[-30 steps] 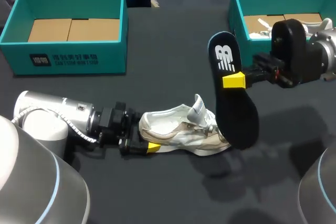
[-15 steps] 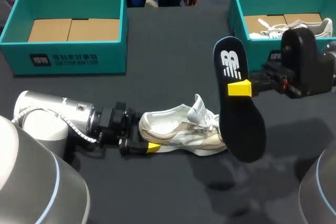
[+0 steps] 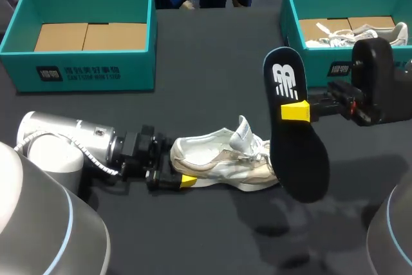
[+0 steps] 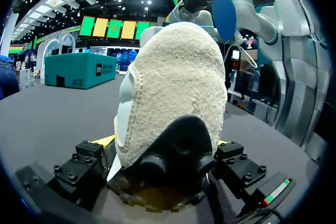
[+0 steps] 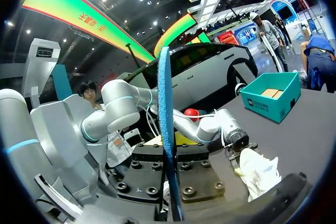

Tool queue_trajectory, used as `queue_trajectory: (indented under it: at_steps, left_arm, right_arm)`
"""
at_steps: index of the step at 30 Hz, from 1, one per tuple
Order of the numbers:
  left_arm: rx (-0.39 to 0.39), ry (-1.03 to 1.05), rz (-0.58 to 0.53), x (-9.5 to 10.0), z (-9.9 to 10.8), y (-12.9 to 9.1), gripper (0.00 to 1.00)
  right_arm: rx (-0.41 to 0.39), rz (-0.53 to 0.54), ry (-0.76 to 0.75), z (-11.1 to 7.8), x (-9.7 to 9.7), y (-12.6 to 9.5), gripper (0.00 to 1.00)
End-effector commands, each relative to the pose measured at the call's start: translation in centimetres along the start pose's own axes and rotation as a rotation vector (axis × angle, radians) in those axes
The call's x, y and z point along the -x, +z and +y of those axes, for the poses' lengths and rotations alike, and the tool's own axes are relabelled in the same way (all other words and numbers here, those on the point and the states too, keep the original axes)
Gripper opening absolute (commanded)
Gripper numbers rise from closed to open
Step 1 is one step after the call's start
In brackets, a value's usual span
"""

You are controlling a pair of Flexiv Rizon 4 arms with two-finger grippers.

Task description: Take the shoe out of the shoebox, open the shoe tongue, remove and reinsert the insole, then place the shoe into the shoebox

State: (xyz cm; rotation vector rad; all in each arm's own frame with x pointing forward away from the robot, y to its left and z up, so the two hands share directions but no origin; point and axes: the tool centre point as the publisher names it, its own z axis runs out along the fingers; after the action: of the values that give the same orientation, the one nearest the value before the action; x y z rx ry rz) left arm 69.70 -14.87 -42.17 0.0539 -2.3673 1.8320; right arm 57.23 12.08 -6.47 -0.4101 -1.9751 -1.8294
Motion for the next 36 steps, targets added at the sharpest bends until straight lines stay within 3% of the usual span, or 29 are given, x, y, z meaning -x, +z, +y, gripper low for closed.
queue_trajectory:
  at_steps: [1,4,5,6,7,12,26,36]
  left_arm:
    - [0.000,-0.001,-0.002,-0.2,0.5,-0.1,0.00]
    - [0.000,-0.001,-0.002,-0.2,0.5,-0.1,0.00]
    - [0.001,0.005,0.008,-0.3,0.3,-0.1,0.14]
    - [0.009,0.012,0.004,-0.4,0.2,-0.1,0.43]
    - [0.021,0.017,-0.003,-0.5,0.2,-0.2,1.00]
    - [0.027,0.011,-0.020,-1.0,0.0,-0.9,1.00]
    - [0.150,0.004,-0.079,-1.0,-0.7,-3.3,1.00]
    - [0.335,0.018,-0.053,-0.8,-2.1,-4.0,1.00]
  right_arm:
    - [0.001,-0.016,0.002,-0.2,-0.4,0.1,0.00]
    - [0.001,-0.016,0.002,-0.2,-0.4,0.1,0.00]
    - [0.001,-0.016,0.002,-0.2,-0.4,0.1,0.00]
    - [0.001,-0.016,0.002,-0.2,-0.4,0.1,0.00]
    - [0.001,-0.016,0.002,-0.2,-0.4,0.1,0.00]
    - [0.001,-0.016,0.002,-0.2,-0.4,0.1,0.00]
    - [0.001,-0.016,0.002,-0.2,-0.4,0.1,0.00]
    - [0.001,-0.016,0.002,-0.2,-0.4,0.1,0.00]
